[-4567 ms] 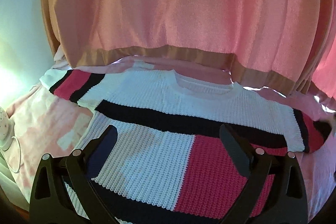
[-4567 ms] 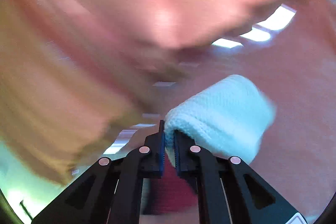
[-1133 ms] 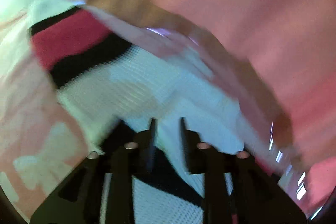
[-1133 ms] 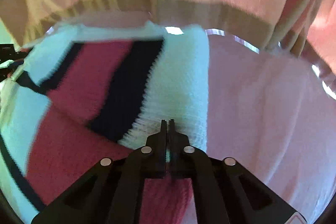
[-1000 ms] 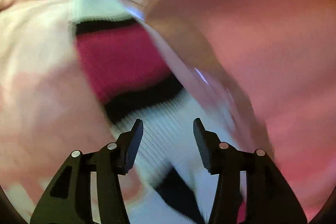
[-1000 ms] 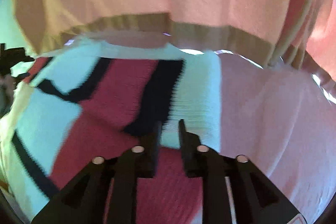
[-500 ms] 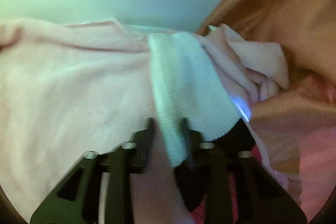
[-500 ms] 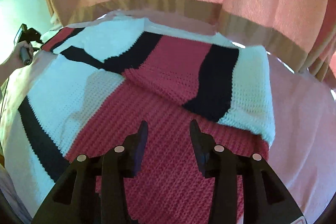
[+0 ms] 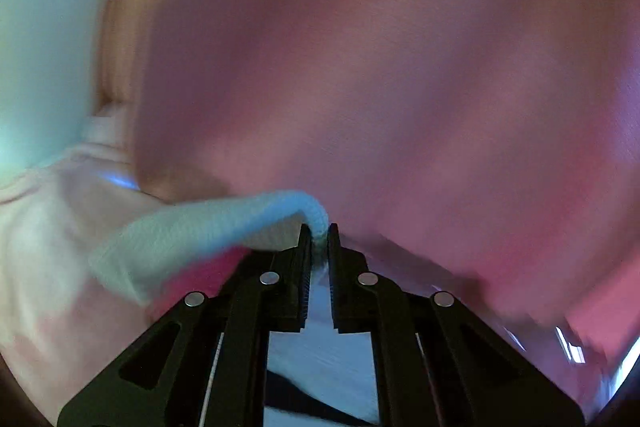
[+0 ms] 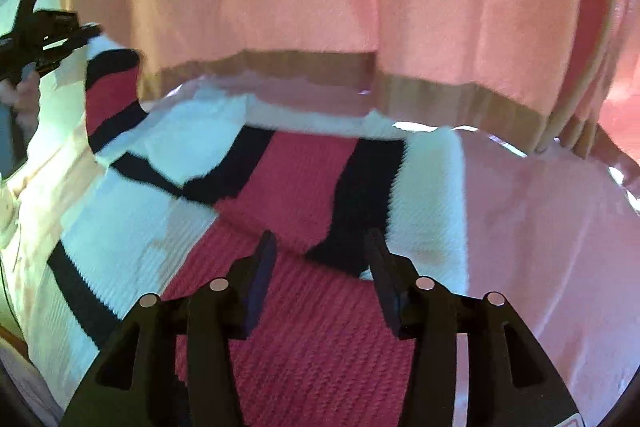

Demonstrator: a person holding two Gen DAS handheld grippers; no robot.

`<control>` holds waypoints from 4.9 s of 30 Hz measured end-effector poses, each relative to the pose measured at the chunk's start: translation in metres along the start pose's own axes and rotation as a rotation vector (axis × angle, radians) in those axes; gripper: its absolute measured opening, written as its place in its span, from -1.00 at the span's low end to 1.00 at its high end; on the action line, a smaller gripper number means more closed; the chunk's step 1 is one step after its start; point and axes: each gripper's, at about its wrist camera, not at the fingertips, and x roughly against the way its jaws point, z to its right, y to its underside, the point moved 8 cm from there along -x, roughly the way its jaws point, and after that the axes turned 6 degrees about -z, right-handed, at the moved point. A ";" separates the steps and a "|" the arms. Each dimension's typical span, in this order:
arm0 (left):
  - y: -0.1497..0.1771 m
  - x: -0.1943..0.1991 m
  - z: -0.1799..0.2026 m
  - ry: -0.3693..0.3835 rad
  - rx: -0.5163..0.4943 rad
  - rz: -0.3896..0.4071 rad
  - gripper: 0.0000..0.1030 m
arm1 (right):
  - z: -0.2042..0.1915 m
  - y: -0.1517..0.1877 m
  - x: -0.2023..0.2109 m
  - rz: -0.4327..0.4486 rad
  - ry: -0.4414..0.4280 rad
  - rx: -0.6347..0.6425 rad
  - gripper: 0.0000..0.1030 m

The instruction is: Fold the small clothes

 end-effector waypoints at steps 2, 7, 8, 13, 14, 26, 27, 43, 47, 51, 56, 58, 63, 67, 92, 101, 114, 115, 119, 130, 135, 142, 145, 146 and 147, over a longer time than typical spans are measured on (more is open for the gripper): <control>0.047 -0.012 0.064 0.067 -0.077 -0.104 -0.79 | 0.014 -0.004 0.005 0.009 0.022 -0.021 0.00; 0.165 -0.056 0.108 0.075 -0.065 -0.372 -0.34 | 0.052 -0.004 0.003 -0.032 0.052 -0.100 0.08; 0.180 -0.056 0.103 0.060 -0.036 -0.406 -0.33 | 0.056 -0.004 0.004 -0.036 0.048 -0.114 0.08; 0.174 -0.027 0.042 0.016 0.112 -0.365 -0.03 | 0.059 -0.007 -0.002 -0.050 0.004 -0.128 0.15; 0.170 -0.022 0.030 0.002 0.131 -0.350 0.00 | 0.055 -0.008 -0.007 -0.057 -0.012 -0.125 0.15; 0.144 -0.065 -0.090 -0.065 0.406 -0.311 -0.01 | 0.049 -0.008 -0.084 -0.193 -0.168 -0.327 0.15; 0.144 -0.070 -0.097 -0.046 0.443 -0.311 -0.02 | 0.052 -0.009 -0.091 -0.195 -0.177 -0.353 0.16; 0.124 -0.066 -0.096 -0.047 0.475 -0.233 -0.86 | 0.039 -0.074 -0.020 0.112 -0.216 -0.256 -0.90; 0.156 -0.088 -0.094 -0.082 0.439 -0.362 -0.86 | 0.070 -0.020 -0.073 -0.124 -0.076 -0.263 -0.90; 0.153 -0.084 -0.094 -0.121 0.395 -0.344 -0.86 | 0.065 -0.026 -0.065 -0.098 -0.096 -0.270 -0.90; 0.158 -0.091 -0.101 -0.135 0.382 -0.374 -0.84 | 0.071 -0.007 -0.082 -0.191 -0.051 -0.250 -0.90; 0.157 -0.091 -0.099 -0.149 0.345 -0.373 -0.80 | 0.076 -0.006 -0.083 -0.185 -0.071 -0.281 -0.88; 0.151 -0.071 -0.105 -0.158 0.392 -0.388 -0.40 | 0.082 -0.018 -0.049 -0.155 -0.008 -0.290 -0.36; 0.130 -0.035 -0.127 -0.184 0.460 -0.304 0.07 | 0.102 -0.002 -0.040 -0.183 -0.006 -0.360 -0.03; 0.123 -0.063 -0.097 -0.206 0.305 -0.362 -0.43 | 0.103 -0.023 -0.029 -0.056 0.065 -0.374 -0.42; 0.122 -0.075 -0.060 -0.250 0.165 -0.351 -0.40 | -0.075 -0.081 -0.100 -0.131 -0.242 -0.031 -0.79; 0.135 -0.081 -0.112 -0.344 0.171 -0.397 0.15 | 0.130 -0.036 -0.092 -0.171 0.059 -0.227 -0.89; 0.134 -0.076 -0.113 -0.339 0.168 -0.396 0.15 | 0.139 -0.025 -0.070 -0.161 0.080 -0.224 -0.73; 0.133 -0.041 -0.111 -0.329 0.120 -0.365 0.16 | 0.136 0.017 -0.009 -0.165 0.055 -0.218 -0.69; 0.204 0.057 -0.119 -0.203 0.087 -0.420 0.28 | 0.075 0.194 0.067 -0.247 -0.018 -0.244 0.11; 0.254 0.090 -0.142 -0.262 0.086 -0.458 0.35 | 0.053 0.241 0.082 -0.272 -0.071 -0.232 0.15; 0.292 0.128 -0.148 -0.231 0.112 -0.439 0.42 | 0.019 0.258 0.092 -0.250 -0.207 -0.256 0.17; 0.296 0.132 -0.142 -0.228 0.083 -0.438 -0.05 | 0.012 0.258 0.092 -0.225 -0.197 -0.227 -0.17; 0.296 0.131 -0.142 -0.222 0.075 -0.440 -0.31 | 0.013 0.257 0.090 -0.214 -0.171 -0.214 -0.51; 0.296 0.129 -0.141 -0.205 0.080 -0.451 -0.70 | 0.016 0.256 0.088 -0.219 -0.177 -0.222 -0.84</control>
